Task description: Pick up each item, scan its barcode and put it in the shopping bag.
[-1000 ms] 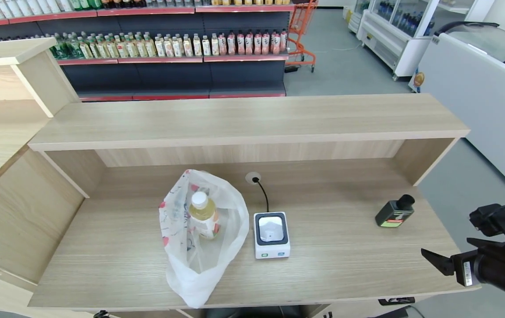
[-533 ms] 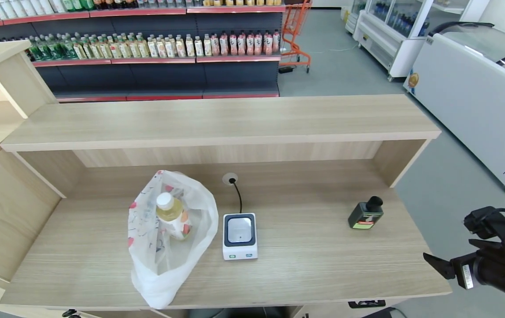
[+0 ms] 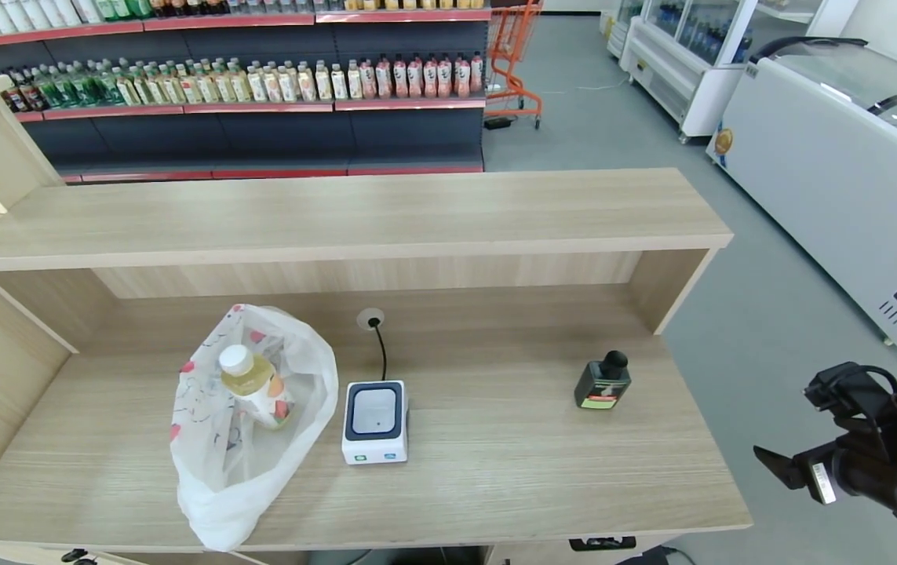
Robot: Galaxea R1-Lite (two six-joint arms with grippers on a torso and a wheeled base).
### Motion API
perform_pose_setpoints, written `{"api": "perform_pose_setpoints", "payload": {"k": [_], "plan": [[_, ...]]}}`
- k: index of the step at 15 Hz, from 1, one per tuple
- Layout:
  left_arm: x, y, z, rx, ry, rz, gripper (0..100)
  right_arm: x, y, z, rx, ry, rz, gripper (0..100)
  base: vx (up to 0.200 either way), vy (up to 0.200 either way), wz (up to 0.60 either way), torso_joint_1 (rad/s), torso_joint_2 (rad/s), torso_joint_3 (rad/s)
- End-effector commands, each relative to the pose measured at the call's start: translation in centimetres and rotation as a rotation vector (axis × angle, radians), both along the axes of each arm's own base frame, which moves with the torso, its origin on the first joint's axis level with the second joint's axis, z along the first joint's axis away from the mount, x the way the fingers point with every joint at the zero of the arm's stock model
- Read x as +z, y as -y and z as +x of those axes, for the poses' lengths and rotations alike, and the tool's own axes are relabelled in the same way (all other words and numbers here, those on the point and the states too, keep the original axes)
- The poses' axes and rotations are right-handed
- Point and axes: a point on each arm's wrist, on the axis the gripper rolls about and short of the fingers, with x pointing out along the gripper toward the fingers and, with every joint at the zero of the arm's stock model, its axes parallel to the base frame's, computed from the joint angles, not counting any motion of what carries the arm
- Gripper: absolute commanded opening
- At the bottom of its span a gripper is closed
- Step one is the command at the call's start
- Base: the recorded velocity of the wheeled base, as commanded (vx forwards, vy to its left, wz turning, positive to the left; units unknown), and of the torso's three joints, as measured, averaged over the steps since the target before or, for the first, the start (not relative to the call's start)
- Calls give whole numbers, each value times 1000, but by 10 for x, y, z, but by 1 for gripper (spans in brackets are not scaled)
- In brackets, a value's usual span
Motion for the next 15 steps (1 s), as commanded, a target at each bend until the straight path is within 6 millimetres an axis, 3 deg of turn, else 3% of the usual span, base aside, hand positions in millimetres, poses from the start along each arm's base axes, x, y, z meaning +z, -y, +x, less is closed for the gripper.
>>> {"api": "perform_pose_setpoints", "payload": {"k": [1,5,10,15], "plan": [[0,0,0,0,0,-1,100,-14,1,18,33,-53,-23,100,0,0,0,0,0,0],[0,0,0,0,0,-1,100,-39,-8,67,150,-88,-8,100,0,0,0,0,0,0],[0,0,0,0,0,-1,100,-52,-21,98,374,-62,-82,100,0,0,0,0,0,0],[0,0,0,0,0,-1,100,-58,-49,128,534,-2,-91,100,0,0,0,0,0,0]]}}
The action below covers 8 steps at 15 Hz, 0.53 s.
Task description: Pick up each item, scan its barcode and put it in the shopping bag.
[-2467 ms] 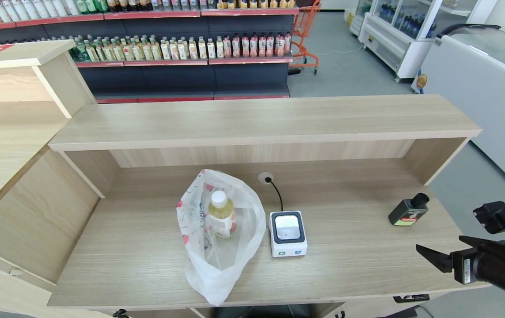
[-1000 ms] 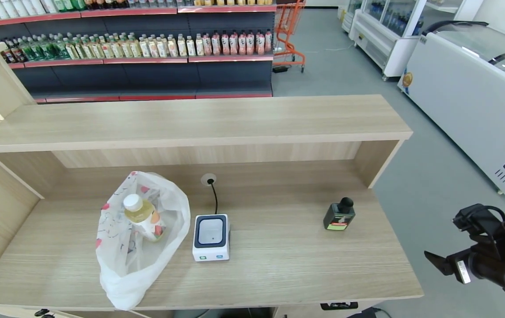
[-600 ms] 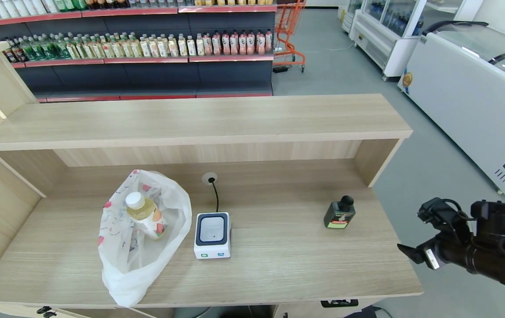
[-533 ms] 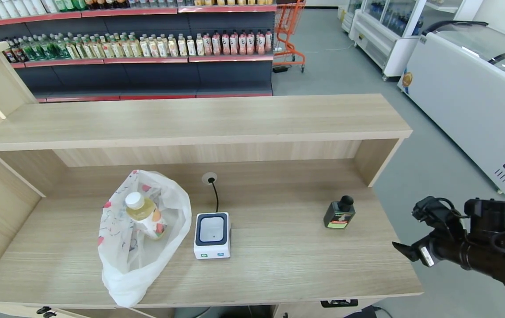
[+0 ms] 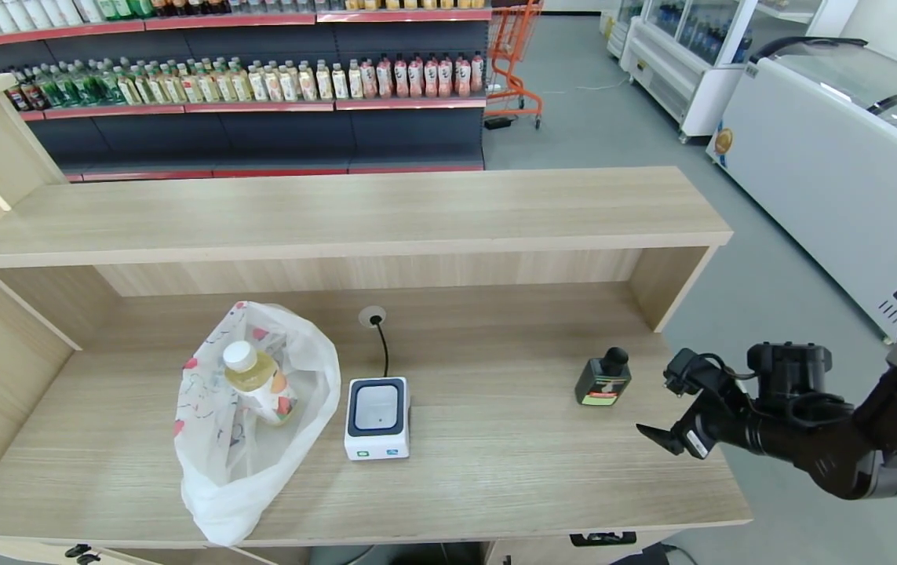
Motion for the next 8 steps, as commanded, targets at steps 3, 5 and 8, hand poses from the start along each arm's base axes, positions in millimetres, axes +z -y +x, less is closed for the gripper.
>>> {"api": "perform_pose_setpoints", "payload": {"k": [3,5,8], "plan": [[0,0,0,0,0,0,100,-7,-18,27,64,35,11,100,0,0,0,0,0,0],[0,0,0,0,0,0,100,-10,-26,32,84,38,13,100,0,0,0,0,0,0],[0,0,0,0,0,0,100,-14,-35,40,108,50,14,100,0,0,0,0,0,0]]}}
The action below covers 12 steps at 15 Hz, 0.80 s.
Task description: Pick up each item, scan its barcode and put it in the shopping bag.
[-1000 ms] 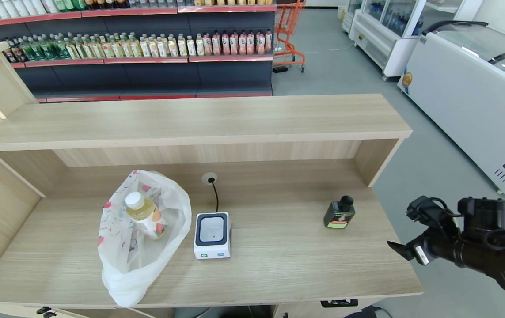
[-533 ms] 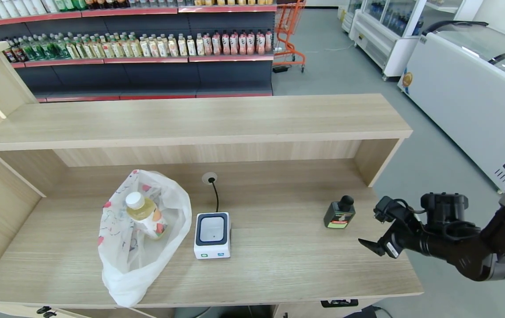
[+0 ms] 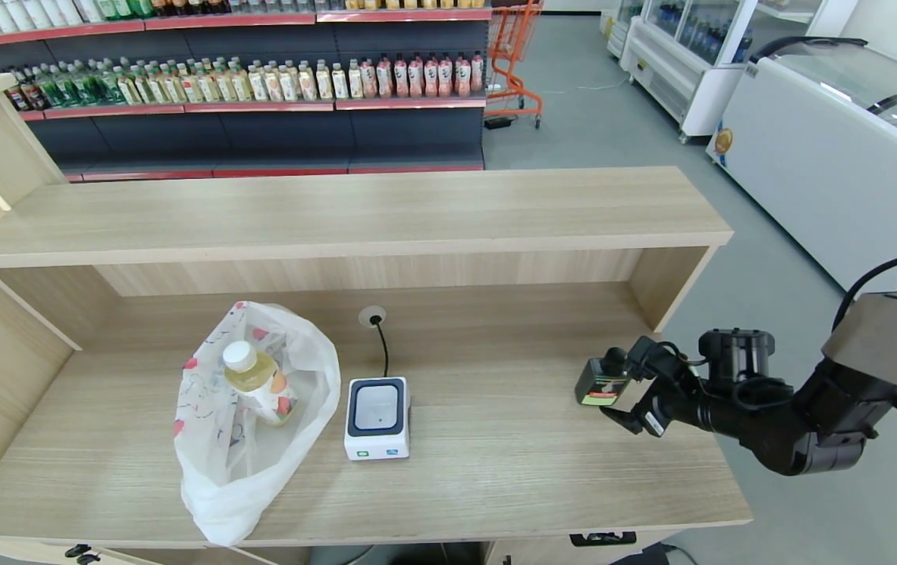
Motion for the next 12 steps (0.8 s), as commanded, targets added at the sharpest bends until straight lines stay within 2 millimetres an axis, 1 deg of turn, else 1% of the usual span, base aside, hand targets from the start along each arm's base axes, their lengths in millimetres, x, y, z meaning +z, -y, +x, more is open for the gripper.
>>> {"api": "perform_pose_setpoints", "payload": {"k": [1,8,9,10,12], "plan": [[0,0,0,0,0,0,100,-8,-6,7,13,-2,-1,100,0,0,0,0,0,0],[0,0,0,0,0,0,100,-14,-22,26,38,20,20,100,0,0,0,0,0,0],[0,0,0,0,0,0,100,-14,-24,28,41,26,20,0,0,0,0,0,0,0],[0,0,0,0,0,0,100,-14,-26,32,44,35,21,0,0,0,0,0,0,0],[0,0,0,0,0,0,100,-18,-28,33,48,28,21,0,0,0,0,0,0,0]]}}
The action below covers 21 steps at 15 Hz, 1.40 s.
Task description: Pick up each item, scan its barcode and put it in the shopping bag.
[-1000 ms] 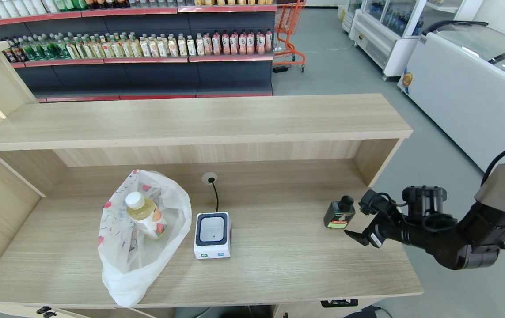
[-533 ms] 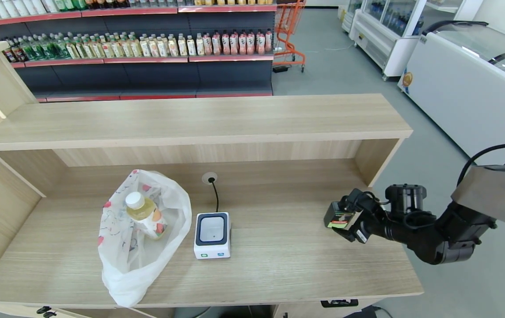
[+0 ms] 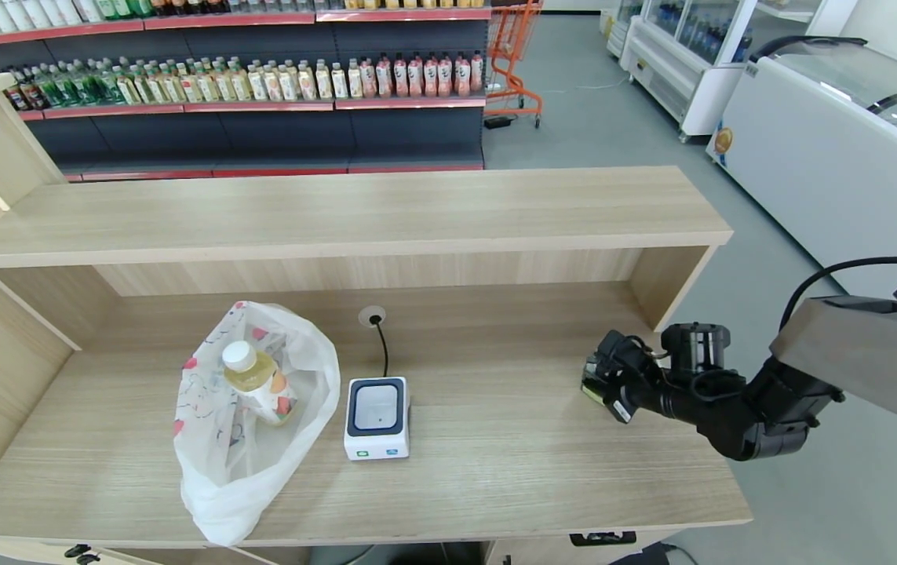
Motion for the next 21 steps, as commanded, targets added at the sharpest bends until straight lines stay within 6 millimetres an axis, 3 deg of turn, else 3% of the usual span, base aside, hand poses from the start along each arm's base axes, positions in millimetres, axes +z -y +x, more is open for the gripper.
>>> {"api": "perform_pose_setpoints", "payload": {"k": [1,4,7,8,10,11,12,13,15,18,19,21], "plan": [[0,0,0,0,0,0,100,-6,-3,0,8,-12,-4,0,0,0,0,0,0,0],[0,0,0,0,0,0,100,-4,-5,-3,14,-7,-2,0,0,0,0,0,0,0],[0,0,0,0,0,0,100,26,1,-13,1,51,16,0,0,0,0,0,0,0],[0,0,0,0,0,0,100,51,11,-33,-32,86,56,0,0,0,0,0,0,0],[0,0,0,0,0,0,100,80,25,-65,-61,149,73,0,0,0,0,0,0,0],[0,0,0,0,0,0,100,100,35,-97,-80,214,72,0,0,0,0,0,0,0],[0,0,0,0,0,0,100,107,39,-123,-76,280,56,0,0,0,0,0,0,0],[0,0,0,0,0,0,100,116,40,-133,-59,367,12,0,0,0,0,0,0,0],[0,0,0,0,0,0,100,130,37,-138,44,487,-85,0,0,0,0,0,0,0],[0,0,0,0,0,0,100,122,31,-141,506,653,-226,0,0,0,0,0,0,0],[0,0,0,0,0,0,100,122,29,-143,689,826,-344,0,0,0,0,0,0,0],[0,0,0,0,0,0,100,126,28,-146,840,1047,-470,0,0,0,0,0,0,0]]}}
